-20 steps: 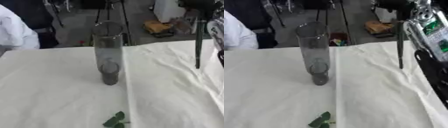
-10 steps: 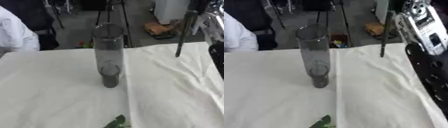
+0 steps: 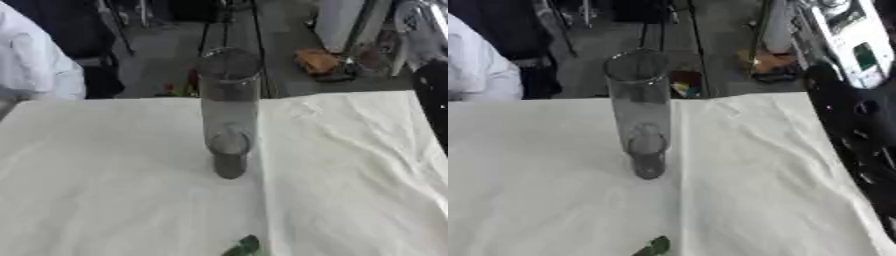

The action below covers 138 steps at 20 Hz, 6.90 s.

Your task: Arrange flowers into the vase.

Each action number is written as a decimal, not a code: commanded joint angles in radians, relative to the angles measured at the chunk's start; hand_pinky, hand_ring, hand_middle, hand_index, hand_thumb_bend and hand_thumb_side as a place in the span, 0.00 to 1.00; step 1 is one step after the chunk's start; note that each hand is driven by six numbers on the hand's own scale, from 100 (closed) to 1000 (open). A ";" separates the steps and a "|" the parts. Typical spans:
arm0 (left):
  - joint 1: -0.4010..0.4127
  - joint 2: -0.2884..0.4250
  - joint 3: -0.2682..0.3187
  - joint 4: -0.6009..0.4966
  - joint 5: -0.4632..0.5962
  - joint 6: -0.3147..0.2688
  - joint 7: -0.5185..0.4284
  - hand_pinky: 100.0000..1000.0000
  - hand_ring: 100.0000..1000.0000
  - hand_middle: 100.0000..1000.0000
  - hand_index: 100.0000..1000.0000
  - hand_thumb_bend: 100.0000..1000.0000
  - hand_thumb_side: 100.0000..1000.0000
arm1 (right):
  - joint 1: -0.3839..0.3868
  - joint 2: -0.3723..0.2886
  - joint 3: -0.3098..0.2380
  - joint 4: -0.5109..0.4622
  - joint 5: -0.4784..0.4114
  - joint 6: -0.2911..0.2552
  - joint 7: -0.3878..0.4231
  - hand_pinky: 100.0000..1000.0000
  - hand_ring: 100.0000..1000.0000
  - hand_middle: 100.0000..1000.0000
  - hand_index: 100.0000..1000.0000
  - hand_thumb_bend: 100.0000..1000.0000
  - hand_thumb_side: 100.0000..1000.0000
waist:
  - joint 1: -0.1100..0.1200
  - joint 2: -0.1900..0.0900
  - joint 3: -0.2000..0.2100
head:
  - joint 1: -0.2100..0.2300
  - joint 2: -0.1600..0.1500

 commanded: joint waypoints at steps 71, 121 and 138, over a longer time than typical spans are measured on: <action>-0.059 0.011 -0.024 -0.018 0.025 -0.013 -0.030 0.89 1.00 0.91 1.00 0.08 1.00 | -0.187 0.135 0.025 0.147 -0.064 0.045 -0.047 0.00 0.00 0.00 0.00 0.36 0.00 | -0.067 0.003 0.062 | -0.033 -0.075; -0.036 -0.012 -0.022 -0.018 0.040 -0.005 -0.042 0.89 1.00 0.91 1.00 0.09 1.00 | -0.172 0.195 0.011 0.096 -0.211 0.323 -0.280 0.00 0.00 0.00 0.00 0.35 0.00 | -0.092 -0.098 0.033 | -0.020 0.021; -0.041 -0.026 -0.021 -0.018 0.043 -0.009 -0.041 0.89 0.99 0.91 1.00 0.09 1.00 | -0.131 0.212 0.013 0.103 -0.227 0.337 -0.273 0.00 0.00 0.00 0.00 0.35 0.00 | -0.096 -0.093 0.041 | -0.013 0.012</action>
